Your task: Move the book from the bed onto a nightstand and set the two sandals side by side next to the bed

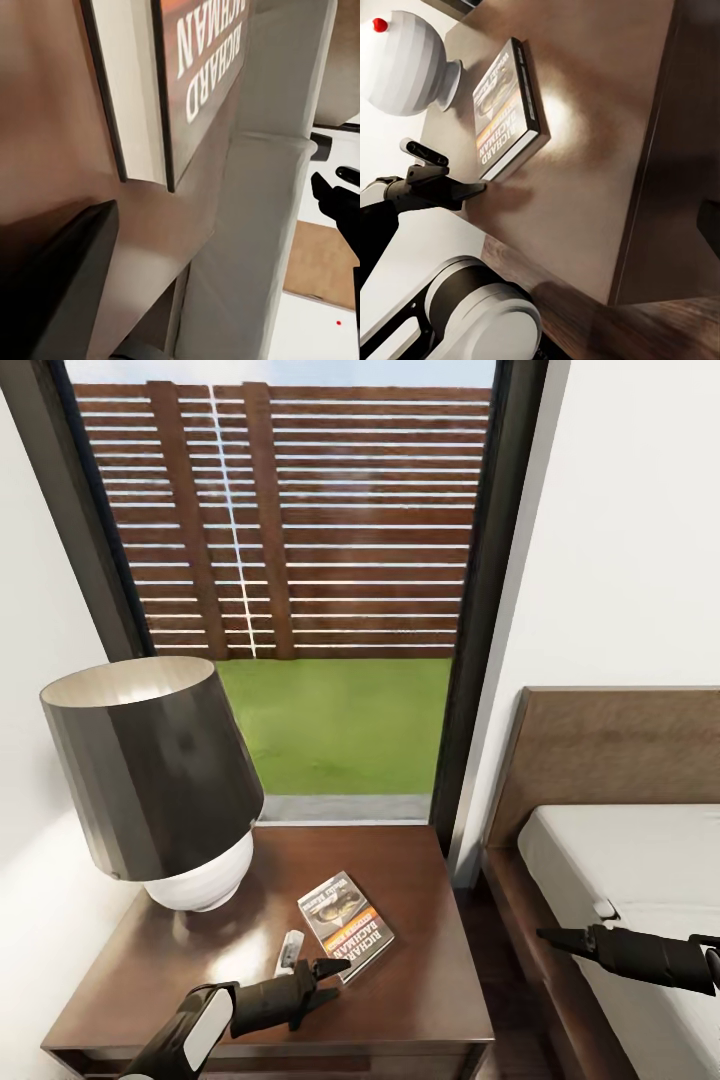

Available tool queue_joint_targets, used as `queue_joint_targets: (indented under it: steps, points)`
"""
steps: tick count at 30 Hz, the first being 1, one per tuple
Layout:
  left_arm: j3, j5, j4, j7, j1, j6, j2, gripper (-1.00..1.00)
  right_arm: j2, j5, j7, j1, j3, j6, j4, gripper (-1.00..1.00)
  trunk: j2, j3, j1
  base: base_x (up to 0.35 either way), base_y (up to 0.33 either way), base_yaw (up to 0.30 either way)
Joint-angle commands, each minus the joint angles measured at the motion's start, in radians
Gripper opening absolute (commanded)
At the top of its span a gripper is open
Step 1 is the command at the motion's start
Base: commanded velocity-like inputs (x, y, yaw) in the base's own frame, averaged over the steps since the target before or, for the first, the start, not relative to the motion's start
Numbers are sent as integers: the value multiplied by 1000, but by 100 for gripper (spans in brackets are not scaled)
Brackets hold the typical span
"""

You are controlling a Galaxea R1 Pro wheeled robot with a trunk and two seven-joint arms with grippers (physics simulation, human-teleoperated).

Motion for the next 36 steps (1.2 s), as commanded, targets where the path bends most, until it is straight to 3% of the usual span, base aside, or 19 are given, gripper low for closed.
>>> queue_joint_targets:
  steps: [1,19,36]
  points:
    - [2,-7,0,-1,0,2,0,100,0,-2,1,0,0,5,0,100,0,-1,0,0,0,0]
    - [2,-7,0,0,0,2,-2,100,0,-2,1,0,0,5,0,100,4,65,-8,0,0,0]
    - [2,-7,0,-1,0,2,-2,100,0,-2,1,0,1,5,0,100,123,118,-73,0,0,0]
